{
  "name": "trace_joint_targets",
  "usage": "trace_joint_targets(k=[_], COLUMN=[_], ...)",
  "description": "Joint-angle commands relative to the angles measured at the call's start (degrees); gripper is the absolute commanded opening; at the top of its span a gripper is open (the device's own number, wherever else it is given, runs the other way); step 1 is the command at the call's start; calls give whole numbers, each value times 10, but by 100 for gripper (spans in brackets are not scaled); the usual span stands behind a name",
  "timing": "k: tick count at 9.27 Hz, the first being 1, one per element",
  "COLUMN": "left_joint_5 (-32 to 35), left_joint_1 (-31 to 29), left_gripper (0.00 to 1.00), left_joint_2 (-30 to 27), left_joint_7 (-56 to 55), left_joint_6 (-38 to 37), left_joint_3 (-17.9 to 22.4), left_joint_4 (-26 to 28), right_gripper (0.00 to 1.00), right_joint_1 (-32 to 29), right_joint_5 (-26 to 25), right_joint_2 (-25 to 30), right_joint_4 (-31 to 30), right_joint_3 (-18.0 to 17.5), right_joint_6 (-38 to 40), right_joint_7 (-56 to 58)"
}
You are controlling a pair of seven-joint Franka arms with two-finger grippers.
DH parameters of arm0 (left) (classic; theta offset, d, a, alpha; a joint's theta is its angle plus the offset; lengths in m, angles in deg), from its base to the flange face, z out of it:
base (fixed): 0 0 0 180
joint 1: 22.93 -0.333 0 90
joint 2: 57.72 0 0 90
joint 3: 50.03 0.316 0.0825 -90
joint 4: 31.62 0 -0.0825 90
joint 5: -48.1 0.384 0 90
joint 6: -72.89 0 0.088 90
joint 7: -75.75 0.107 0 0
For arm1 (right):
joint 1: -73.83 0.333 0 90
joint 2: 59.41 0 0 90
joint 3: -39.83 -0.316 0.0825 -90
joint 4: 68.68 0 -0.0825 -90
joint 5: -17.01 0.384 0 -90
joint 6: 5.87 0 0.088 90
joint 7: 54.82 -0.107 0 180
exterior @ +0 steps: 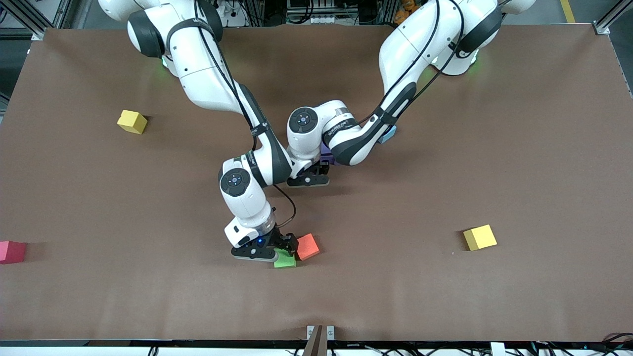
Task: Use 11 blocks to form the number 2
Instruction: 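Lower the pink cube below the cyan cube with the left gripper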
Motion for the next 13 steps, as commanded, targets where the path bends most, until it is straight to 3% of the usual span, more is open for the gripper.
trace_joint_targets(k=[1,5,6,7,9,13], left_joint_5=[-12,-12,-12,-10,-8,-8], left_joint_1=[18,21,21,22,20,19], left_gripper=[0,0,93,100,100,100], left_joint_2=[23,24,24,24,23,16], left_joint_7=[-6,-6,-18,-33,-35,-36], left_joint_6=[1,1,1,1,1,0], left_joint_3=[-1,-1,-1,0,-1,0], left_joint_4=[-5,-5,-5,-5,-5,-5], right_gripper=[100,100,100,100,100,100], right_joint_1=[10,-17,-33,-39,-50,-51], right_joint_5=[-29,-19,-16,22,98,101], right_joint_2=[-45,-28,-20,-15,-15,-15], right_joint_4=[22,22,29,30,30,37], right_joint_3=[0,-5,-7,-6,0,4], right_joint_6=[-31,5,41,68,73,86], right_joint_7=[-33,38,66,103,187,198])
